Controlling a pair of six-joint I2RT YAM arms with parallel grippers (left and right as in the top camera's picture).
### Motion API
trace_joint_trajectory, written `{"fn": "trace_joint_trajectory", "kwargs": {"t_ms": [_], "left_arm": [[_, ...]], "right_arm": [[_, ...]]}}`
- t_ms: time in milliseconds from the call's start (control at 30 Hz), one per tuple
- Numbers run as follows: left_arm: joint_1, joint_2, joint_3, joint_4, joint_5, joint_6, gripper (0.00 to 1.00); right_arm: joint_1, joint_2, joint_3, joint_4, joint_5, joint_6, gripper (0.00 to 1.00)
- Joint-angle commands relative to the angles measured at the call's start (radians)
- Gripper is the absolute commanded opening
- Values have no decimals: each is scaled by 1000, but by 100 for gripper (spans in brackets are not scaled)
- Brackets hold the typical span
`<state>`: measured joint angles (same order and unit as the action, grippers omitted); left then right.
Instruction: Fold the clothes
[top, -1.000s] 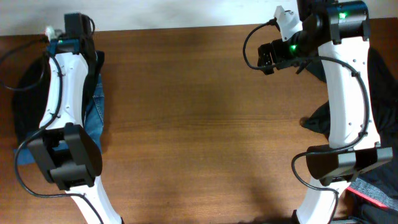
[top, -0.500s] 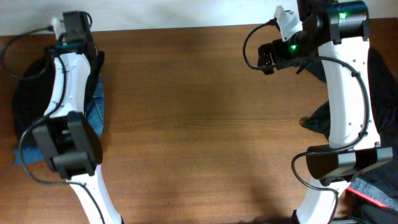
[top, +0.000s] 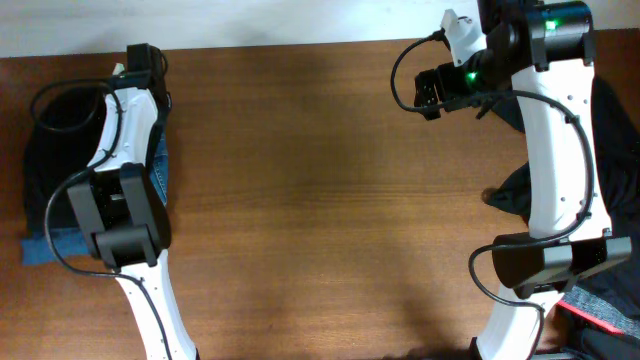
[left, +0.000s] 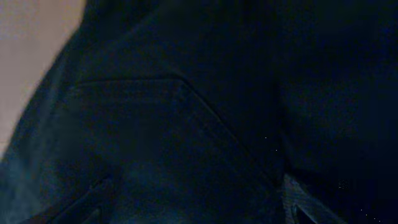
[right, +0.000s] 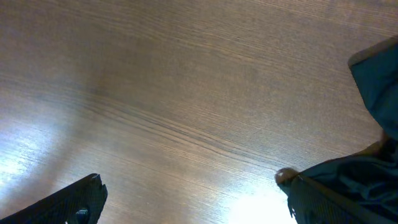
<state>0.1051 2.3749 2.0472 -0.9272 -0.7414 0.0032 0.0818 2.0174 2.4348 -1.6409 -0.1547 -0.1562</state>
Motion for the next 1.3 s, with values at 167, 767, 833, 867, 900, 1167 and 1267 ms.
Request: {"fn": "trace_joint_trajectory", "kwargs": {"t_ms": [167,767,833,867,900,1167,1267], "left_arm": [[-2,-233,91,-21,411,-18,99],[-4,-280,91,-121,992,-18,99],[-4,-307,91,-158,988,-18,99],[-4,-325,91,-170,983,-18,99],[-4,-349,91,-186,972,-18,99],[-18,-547,89,-285,797,-17,99],[-27,-592,76,-306,797,-13,99]], "right_arm": [[-5,-14,14,65,-2,8,99],[-5,-15,14,283,91,8,99],[-6,-26,14,261,100,8,99],[-7,-34,14,253,100,8,99],[-11,-47,14,245,100,10,99],[-60,-162,13,130,108,85,99],[-71,-204,13,84,108,87,99]]}}
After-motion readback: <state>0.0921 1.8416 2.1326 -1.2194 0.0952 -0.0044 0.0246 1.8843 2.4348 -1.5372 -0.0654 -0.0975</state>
